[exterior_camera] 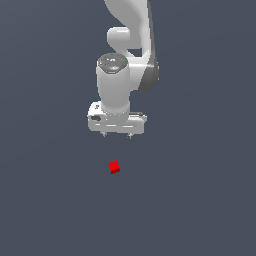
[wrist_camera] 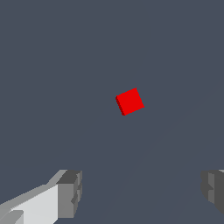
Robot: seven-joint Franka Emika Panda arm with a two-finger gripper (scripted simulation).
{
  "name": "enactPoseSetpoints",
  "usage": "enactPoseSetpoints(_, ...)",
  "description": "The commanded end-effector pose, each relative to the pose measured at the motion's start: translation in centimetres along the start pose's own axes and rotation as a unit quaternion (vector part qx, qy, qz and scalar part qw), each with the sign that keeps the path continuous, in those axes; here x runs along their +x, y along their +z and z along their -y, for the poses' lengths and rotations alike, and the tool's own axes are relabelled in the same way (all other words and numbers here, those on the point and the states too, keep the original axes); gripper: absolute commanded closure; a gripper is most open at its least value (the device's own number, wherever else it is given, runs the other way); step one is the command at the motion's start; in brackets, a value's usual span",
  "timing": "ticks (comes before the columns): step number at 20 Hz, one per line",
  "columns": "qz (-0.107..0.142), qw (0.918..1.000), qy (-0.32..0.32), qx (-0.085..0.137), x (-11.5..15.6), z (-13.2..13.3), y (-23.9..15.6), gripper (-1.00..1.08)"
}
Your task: Pick up the red cube and move it to a goal position.
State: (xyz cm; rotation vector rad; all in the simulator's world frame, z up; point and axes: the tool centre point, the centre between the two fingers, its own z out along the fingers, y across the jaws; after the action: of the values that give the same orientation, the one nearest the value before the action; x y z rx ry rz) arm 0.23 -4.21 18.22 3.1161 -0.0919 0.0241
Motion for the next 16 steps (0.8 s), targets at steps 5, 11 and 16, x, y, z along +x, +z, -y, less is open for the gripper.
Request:
enactPoseSetpoints(5, 0.0, 1.0, -0.005, 0.0, 0.1, -0.1, 0.4, -0.92)
enactPoseSetpoints(11, 0.001, 0.9996, -0.028, 0.002, 0.8, -0.4, 2.4, -0.92)
enactPoseSetpoints(16, 0.002, 0.9979, -0.064, 0.005, 1.9, -0.9, 5.3, -0.92)
